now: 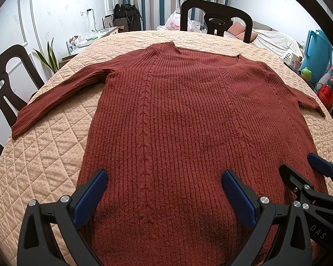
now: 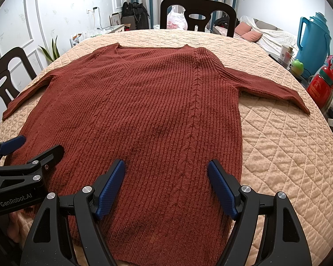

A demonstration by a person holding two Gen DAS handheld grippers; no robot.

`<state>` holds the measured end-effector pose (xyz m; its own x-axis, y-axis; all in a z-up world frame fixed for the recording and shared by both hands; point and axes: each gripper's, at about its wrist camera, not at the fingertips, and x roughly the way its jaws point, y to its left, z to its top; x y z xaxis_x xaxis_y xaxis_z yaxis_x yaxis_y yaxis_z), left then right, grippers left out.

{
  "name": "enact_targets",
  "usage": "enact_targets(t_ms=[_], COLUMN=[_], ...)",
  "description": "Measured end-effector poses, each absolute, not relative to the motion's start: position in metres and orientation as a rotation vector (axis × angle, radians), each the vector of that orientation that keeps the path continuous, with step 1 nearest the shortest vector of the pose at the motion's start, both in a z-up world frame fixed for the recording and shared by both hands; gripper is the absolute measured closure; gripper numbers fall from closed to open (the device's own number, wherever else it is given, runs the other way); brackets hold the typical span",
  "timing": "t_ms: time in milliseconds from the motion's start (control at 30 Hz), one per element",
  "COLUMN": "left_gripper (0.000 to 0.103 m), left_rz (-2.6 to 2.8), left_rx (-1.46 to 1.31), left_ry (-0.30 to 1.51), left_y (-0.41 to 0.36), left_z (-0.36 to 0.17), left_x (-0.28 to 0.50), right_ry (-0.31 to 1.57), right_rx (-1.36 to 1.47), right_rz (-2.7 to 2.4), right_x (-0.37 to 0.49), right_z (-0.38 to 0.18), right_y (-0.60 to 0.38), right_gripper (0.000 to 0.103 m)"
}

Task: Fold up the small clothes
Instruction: 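Move the right gripper to the cuff of a sweater sleeve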

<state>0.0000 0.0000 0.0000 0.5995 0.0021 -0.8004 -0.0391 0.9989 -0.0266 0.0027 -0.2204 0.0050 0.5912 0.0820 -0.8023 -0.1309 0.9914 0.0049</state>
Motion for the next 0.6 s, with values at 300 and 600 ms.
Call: enact_targets(t_ms=[300,600], left_gripper=[0.000,0.000], left_rz=[0.010,-0.026], left_rx=[-0.048,-0.112], left_ry=[0.929,0.856], left_y=[0.003,0.043], left_z=[-0.001,0.028], left_x=[0.001,-0.014], right_ry=[0.931,0.900], right_rx=[-0.062,-0.005], right_rz=[0.122,0.197], right_x=[0.003,0.001], right_z=[0.006,0.027], right_y=[-0.220,-0.225], right_gripper=[0.026,0.026])
